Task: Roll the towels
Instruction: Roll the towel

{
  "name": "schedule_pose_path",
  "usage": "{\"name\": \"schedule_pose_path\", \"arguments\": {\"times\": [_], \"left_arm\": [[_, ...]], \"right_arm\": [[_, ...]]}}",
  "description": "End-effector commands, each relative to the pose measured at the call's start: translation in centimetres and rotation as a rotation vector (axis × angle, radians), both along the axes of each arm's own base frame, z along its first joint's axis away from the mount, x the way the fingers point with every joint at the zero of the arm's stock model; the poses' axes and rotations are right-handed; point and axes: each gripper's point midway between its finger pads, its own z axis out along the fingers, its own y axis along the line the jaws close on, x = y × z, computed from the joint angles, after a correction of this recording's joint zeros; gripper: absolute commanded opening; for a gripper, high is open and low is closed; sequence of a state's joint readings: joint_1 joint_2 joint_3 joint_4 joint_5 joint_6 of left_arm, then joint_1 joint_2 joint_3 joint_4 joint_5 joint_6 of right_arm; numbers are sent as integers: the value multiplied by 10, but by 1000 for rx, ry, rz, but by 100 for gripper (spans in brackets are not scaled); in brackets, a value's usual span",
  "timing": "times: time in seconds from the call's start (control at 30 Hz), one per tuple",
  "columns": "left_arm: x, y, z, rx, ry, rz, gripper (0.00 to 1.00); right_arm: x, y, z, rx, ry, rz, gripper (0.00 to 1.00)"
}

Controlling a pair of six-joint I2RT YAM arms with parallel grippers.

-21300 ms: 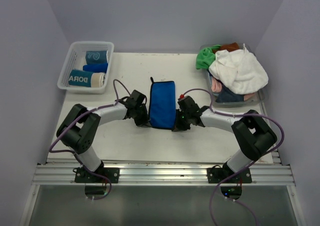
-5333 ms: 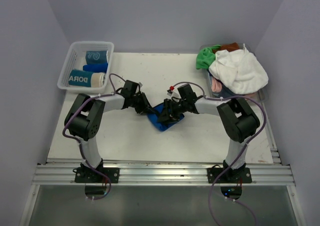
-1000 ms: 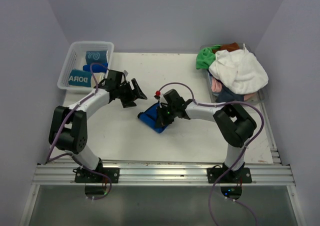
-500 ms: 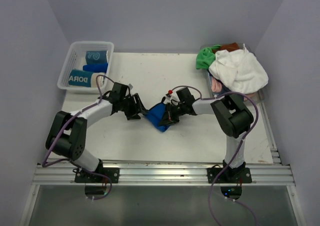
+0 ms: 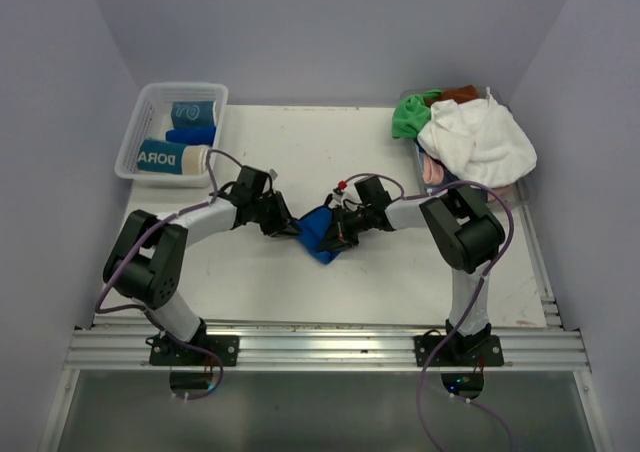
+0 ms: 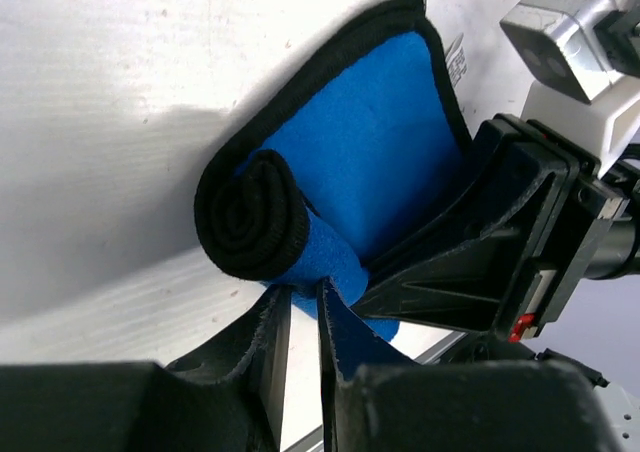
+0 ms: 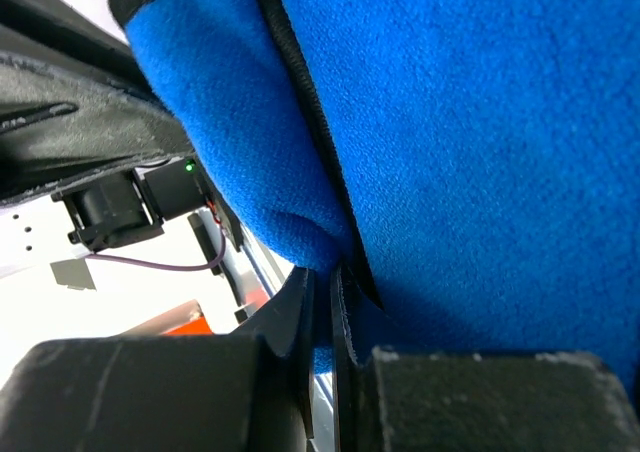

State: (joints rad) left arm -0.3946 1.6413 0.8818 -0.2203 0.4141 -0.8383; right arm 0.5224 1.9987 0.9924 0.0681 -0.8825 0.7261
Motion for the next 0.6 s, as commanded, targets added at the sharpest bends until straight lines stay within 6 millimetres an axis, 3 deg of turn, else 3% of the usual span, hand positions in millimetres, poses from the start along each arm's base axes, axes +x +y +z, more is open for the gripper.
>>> {"name": "schedule_pose_path", "arguments": {"times": [0.0, 0.2, 0.33, 0.47, 0.57], "left_arm": [[25, -15, 19, -41, -89, -12, 19], [35, -23, 13, -47, -79, -17, 18], [43, -25, -2, -30, -54, -8, 17], [45, -28, -22, -13, 13, -14, 13], [42, -27, -35, 10, 58, -18, 13]], "right_arm": [[-3, -3, -5, -8, 26, 2, 0], [-5, -4, -6, -15, 31, 11, 0], [0, -5, -4, -36, -8, 9, 1], [4, -16, 2, -120, -64, -5, 29], [10, -28, 17, -192, -155, -37, 38]]}}
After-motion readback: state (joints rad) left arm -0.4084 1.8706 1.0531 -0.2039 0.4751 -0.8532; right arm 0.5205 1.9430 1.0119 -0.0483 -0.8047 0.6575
